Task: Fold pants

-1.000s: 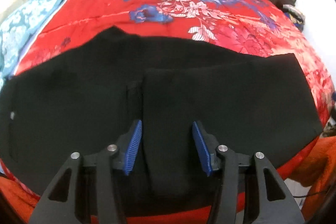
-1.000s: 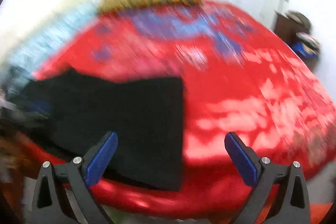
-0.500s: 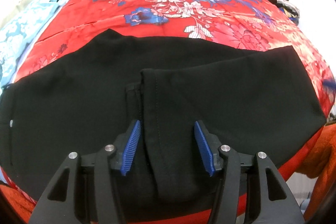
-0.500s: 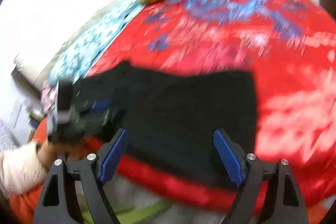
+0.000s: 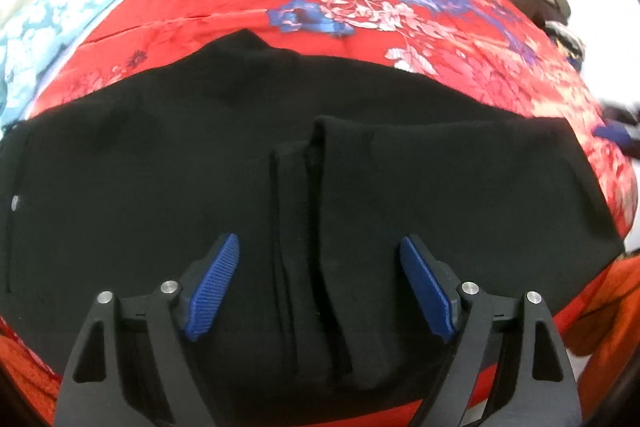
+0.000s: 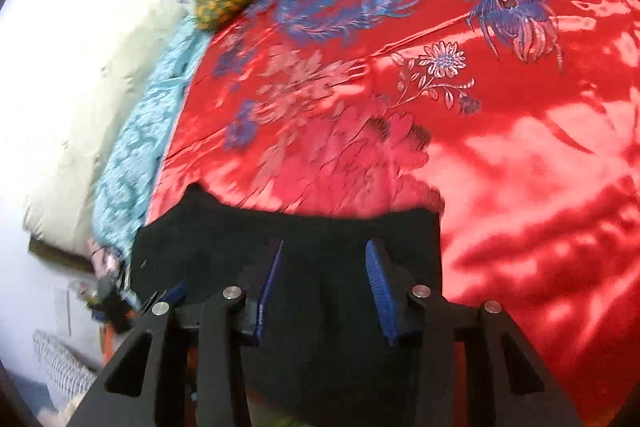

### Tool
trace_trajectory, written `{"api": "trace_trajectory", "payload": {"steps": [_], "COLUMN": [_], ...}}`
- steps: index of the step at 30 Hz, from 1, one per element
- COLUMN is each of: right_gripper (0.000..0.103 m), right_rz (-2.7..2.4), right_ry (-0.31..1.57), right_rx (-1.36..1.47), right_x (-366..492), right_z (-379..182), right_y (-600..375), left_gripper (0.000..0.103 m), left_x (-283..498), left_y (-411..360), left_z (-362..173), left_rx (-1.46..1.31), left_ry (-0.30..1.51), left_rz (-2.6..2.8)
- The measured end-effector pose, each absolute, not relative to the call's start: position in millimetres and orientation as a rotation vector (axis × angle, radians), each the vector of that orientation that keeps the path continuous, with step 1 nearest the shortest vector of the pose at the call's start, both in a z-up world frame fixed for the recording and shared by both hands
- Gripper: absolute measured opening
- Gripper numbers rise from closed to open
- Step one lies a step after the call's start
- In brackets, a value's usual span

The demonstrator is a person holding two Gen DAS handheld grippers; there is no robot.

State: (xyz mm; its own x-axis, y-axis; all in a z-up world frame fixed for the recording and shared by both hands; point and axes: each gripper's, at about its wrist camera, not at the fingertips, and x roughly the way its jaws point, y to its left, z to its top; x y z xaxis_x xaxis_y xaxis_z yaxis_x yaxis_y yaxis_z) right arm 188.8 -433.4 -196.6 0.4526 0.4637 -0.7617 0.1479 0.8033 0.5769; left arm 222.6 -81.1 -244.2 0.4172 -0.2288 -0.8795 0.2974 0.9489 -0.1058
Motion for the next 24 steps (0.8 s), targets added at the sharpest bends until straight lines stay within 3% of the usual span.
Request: {"api": "trace_trajectory", "payload": {"steps": [7,12,15,24], "right_gripper": [0.042,0.045,0.068,0.069], "right_rz": [0.182,0.083,0.018,-0.046], "right_ry": [1.275,1.049,0.934,0.911], "right_rx": [0.629,0.453,0.282,0.157], "right_x": [110,77,68,86], "right_z": [-226,-187,-167,-172], "right_y": [-409,-390,-372,-353], "left_gripper": [0.087,0.086,0.086,0.086], "left_x": [220,215,212,203], "left_y": [-86,-78,-73,-63], "left_z": [-245,-235,-223,-213], "left_rx": [0.094,0.079,0.072,0.120], "left_ry": [1.083,1.081,1.058,1.029], "left_rz": [-0.325,-0.306,-0.298,-0.266]}}
